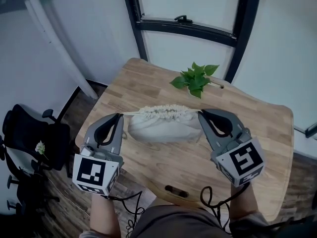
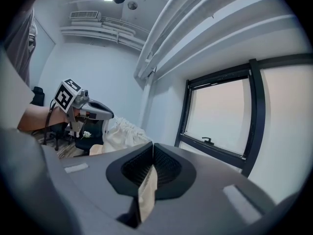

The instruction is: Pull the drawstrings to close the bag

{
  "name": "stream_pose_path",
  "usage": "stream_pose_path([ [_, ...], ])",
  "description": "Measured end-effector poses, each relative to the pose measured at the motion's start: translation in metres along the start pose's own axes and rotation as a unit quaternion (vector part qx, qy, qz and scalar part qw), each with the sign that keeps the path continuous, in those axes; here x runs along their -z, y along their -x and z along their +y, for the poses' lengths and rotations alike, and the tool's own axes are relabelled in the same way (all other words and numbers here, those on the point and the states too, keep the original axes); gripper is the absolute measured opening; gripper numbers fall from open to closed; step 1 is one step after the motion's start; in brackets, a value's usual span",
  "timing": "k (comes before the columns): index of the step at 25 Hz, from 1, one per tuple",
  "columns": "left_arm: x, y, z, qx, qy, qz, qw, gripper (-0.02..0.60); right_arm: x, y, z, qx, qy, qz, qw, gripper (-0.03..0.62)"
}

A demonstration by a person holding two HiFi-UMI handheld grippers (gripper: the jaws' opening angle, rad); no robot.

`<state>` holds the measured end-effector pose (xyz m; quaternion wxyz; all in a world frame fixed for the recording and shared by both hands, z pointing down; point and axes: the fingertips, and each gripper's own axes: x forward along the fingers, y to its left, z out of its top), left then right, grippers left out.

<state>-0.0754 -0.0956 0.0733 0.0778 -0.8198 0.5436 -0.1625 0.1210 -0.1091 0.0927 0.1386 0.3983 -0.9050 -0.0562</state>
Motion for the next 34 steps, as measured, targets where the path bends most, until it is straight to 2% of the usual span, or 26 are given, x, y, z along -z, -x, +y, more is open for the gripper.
stream_pose_path([
  [10, -0.0057, 0.0025, -0.0017, -0.012, -0.003, -0.001, 0.9999, 0.009, -0.0067, 0.0036, -0.0007, 0.011, 0.012, -0.008, 1.0, 0.032],
  [29, -0.0047, 0.0001, -0.0039, -0.009, -0.012, 0.001, 0.9999, 0.009, -0.0085, 0.0035, -0.005, 0.022, 0.012, -0.002, 1.0, 0.032],
  [34, -0.0041, -0.0025, -0.0027, -0.011, -0.013, -0.001, 0.9999, 0.009, -0.004, 0.0008, -0.0041, 0.011, 0.019, -0.013, 1.0, 0.032],
])
